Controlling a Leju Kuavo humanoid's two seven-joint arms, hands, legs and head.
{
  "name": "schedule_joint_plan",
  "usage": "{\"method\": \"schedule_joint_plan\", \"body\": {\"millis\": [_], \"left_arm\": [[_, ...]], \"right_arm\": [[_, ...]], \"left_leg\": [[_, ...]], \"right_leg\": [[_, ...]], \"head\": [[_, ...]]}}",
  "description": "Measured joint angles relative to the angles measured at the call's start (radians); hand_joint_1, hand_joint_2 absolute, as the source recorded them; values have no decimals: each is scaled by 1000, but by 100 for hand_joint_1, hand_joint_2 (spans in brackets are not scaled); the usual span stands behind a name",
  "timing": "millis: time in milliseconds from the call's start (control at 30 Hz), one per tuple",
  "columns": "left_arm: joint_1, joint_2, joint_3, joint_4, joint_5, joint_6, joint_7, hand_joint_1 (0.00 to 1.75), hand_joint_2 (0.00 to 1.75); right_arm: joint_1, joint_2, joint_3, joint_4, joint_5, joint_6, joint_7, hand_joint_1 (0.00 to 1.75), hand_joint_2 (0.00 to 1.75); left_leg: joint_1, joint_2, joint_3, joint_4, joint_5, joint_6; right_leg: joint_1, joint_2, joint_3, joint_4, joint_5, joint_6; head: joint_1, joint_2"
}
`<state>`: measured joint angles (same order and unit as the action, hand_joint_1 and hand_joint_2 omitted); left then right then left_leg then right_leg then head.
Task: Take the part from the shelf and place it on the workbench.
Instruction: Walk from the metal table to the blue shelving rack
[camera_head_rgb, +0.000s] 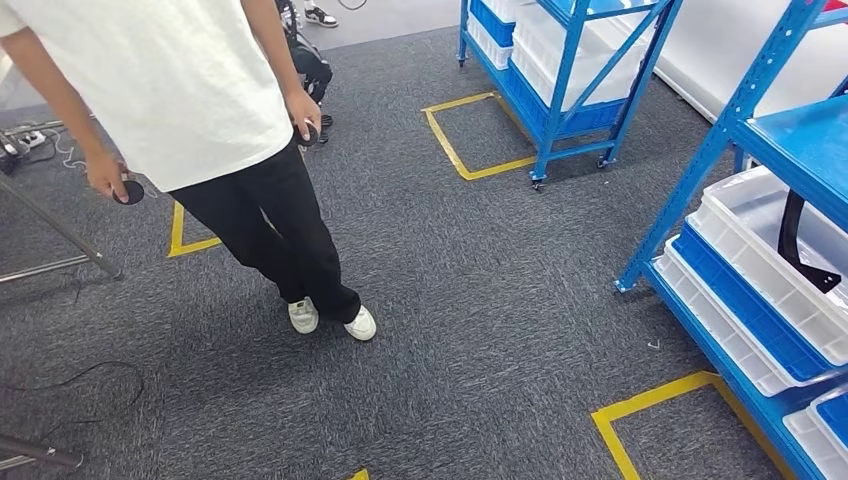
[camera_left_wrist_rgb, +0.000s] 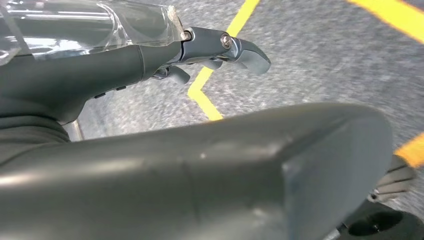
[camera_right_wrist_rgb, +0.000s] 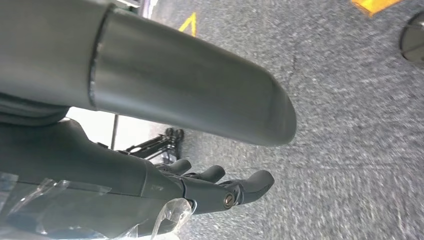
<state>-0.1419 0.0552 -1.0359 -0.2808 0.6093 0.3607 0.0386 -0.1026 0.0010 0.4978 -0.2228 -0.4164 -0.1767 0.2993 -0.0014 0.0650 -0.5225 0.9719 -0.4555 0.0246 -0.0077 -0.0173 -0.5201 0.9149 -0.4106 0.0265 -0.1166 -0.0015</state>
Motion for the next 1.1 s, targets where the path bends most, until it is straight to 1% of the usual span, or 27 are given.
{"method": "schedule_joint_plan", "body": {"millis": [67, 100, 133, 167, 200, 233, 267, 300, 333, 367, 433, 467, 500, 567, 600, 633, 667, 700, 733, 767, 800, 833, 867, 933, 1000, 1067, 1100], "left_arm": [[0, -2, -2, 0, -1, 0, -3, 0, 0], [1, -2, -2, 0, -1, 0, -3, 0, 0], [2, -2, -3, 0, -1, 0, -2, 0, 0], [3, -2, -3, 0, 0, -1, 0, 0, 0], [3, -2, -3, 0, 1, -1, 1, 0, 0], [3, -2, -3, 0, 1, -1, 2, 0, 0], [2, -1, -3, 0, 2, -1, 3, 0, 0], [1, -1, -3, 0, 2, -1, 3, 0, 0], [0, 0, -3, 0, 2, -1, 3, 0, 0], [-1, 0, -3, 0, 3, -2, 3, 0, 0], [-6, -1, -3, 0, 2, -3, 3, 0, 0], [-9, -2, -3, 0, 2, -3, 4, 0, 0], [-10, -3, -3, 0, 2, -3, 4, 0, 0], [-8, -4, -3, 0, 3, -3, 5, 0, 0], [-6, -4, -3, 0, 3, -4, 6, 0, 0], [-5, -4, -3, 0, 3, -5, 7, 0, 0], [-4, -4, -3, 0, 4, -4, 8, 0, 0], [-5, -5, -3, 0, 4, -2, 8, 0, 0], [-5, -6, -3, 0, 5, 3, 8, 0, 0], [-6, -8, -3, 0, 6, 8, 7, 0, 0], [-6, -10, -3, 0, 6, 14, 7, 0, 0], [-6, -12, -3, 0, 6, 18, 7, 0, 0], [-6, -13, -3, 0, 6, 21, 7, 0, 0], [-6, -17, -3, 0, 6, 25, 7, 0, 0], [-8, -19, -3, 0, 6, 27, 7, 0, 0], [-6, -21, -3, 0, 7, 23, 8, 0, 0], [-4, -21, -3, 0, 7, 19, 9, 0, 0]], "right_arm": [[-3, -2, 0, 0, -3, -4, -11, 0, 0], [-3, -2, 0, 0, -5, -5, -16, 0, 0], [-3, -3, 0, 0, -7, -5, -19, 0, 0], [-3, -4, 0, 0, -9, -5, -21, 0, 0], [-3, -4, 0, 0, -10, -4, -22, 0, 0], [-3, -5, 1, 0, -10, -3, -21, 0, 0], [-3, -5, 2, 0, -10, -2, -20, 0, 0], [-4, -5, 3, 0, -11, -2, -18, 0, 0], [-4, -5, 4, 0, -11, -2, -17, 0, 0], [-3, -5, 5, 0, -11, -2, -16, 0, 0], [1, -8, 6, 0, -12, -2, -15, 0, 0], [1, -10, 7, 0, -12, -2, -14, 0, 0], [1, -11, 8, 0, -12, -2, -14, 0, 0], [0, -13, 9, 1, -13, -1, -14, 0, 0], [-1, -13, 9, 1, -13, -1, -14, 0, 0], [-1, -13, 10, 1, -13, -1, -14, 0, 0], [0, -14, 10, 1, -13, -1, -14, 0, 0], [0, -14, 11, 1, -14, -1, -14, 0, 0], [1, -15, 11, 1, -14, -2, -13, 0, 0], [1, -17, 11, 1, -15, -2, -13, 0, 0], [0, -18, 11, 1, -16, -2, -13, 0, 0], [0, -19, 11, 1, -17, -2, -13, 0, 0], [1, -20, 12, 1, -18, -2, -12, 0, 0], [2, -22, 12, 1, -21, -2, -12, 0, 0], [1, -23, 12, 1, -22, -2, -13, 0, 0], [-3, -23, 12, 2, -23, -2, -13, 0, 0], [-5, -23, 13, 2, -23, -2, -13, 0, 0]], "left_leg": [[2, -38, -66, 146, -73, -6], [1, -46, -100, 219, -100, -6], [-2, -50, -121, 262, -109, -3], [-4, -54, -122, 264, -97, 2], [-6, -60, -102, 221, -67, 10], [-9, -74, -66, 145, -26, 19], [-11, -99, -28, 63, 8, 28], [-13, -122, 2, -3, 32, 36], [-15, -139, 20, -44, 42, 41], [-16, -145, 27, -61, 42, 44], [-14, -124, 31, -71, 46, 45], [-12, -114, 34, -78, 50, 47], [-9, -101, 36, -84, 55, 49], [-8, -73, 36, -88, 60, 52], [-8, -57, 34, -88, 60, 53], [-9, -42, 32, -87, 60, 52], [-8, -28, 30, -87, 61, 52], [-8, -15, 30, -87, 61, 51], [-7, -3, 31, -86, 60, 50], [-7, 7, 32, -86, 59, 47], [-10, 17, 33, -84, 57, 42], [-13, 26, 33, -82, 56, 37], [-16, 35, 34, -80, 54, 31], [-16, 49, 35, -77, 50, 20], [-10, 16, 21, -37, 18, 7], [-3, -35, -32, 91, -55, -4], [-1, -47, -68, 172, -92, -7]], "right_leg": [[4, 15, -5, 0, 5, -6], [7, 26, -8, 0, 7, -7], [9, 37, -10, 0, 9, -8], [10, 49, -12, 0, 11, -8], [10, 62, -12, 0, 13, -8], [10, 75, -12, 0, 15, -8], [8, 87, -13, 0, 17, -6], [7, 98, -15, 1, 19, -4], [4, 109, -19, 1, 21, 0], [2, 120, -23, 1, 24, 5], [0, 135, -29, 0, 28, 15], [1, 122, -35, 11, 19, 20], [3, 99, -48, 41, -3, 24], [2, 47, -106, 170, -79, 34], [0, 37, -140, 246, -112, 40], [-3, 33, -164, 300, -131, 46], [-6, 30, -167, 314, -128, 50], [-9, 25, -148, 283, -106, 53], [-10, 14, -108, 214, -73, 55], [-11, -11, -60, 129, -41, 55], [-9, -34, -22, 58, -16, 51], [-6, -51, 1, 13, -3, 43], [-3, -59, 8, -6, 0, 36], [-3, -38, 4, -7, 5, 20], [-7, -18, 3, -10, 10, 7], [-8, 2, -1, -11, 16, -3], [-7, 13, -5, -11, 18, -6]], "head": [[-1, 0], [-1, 0], [-1, 0], [-1, 0], [-1, 0], [-1, 0], [-1, 0], [-1, 0], [-1, 0], [-1, 0], [-1, 0], [0, 0], [1, 0], [2, 0], [2, 0], [2, 0], [2, 0], [2, 0], [2, 0], [2, 0], [1, 0], [1, 0], [1, 0], [1, 0], [2, 0], [2, 0], [2, 0]]}}
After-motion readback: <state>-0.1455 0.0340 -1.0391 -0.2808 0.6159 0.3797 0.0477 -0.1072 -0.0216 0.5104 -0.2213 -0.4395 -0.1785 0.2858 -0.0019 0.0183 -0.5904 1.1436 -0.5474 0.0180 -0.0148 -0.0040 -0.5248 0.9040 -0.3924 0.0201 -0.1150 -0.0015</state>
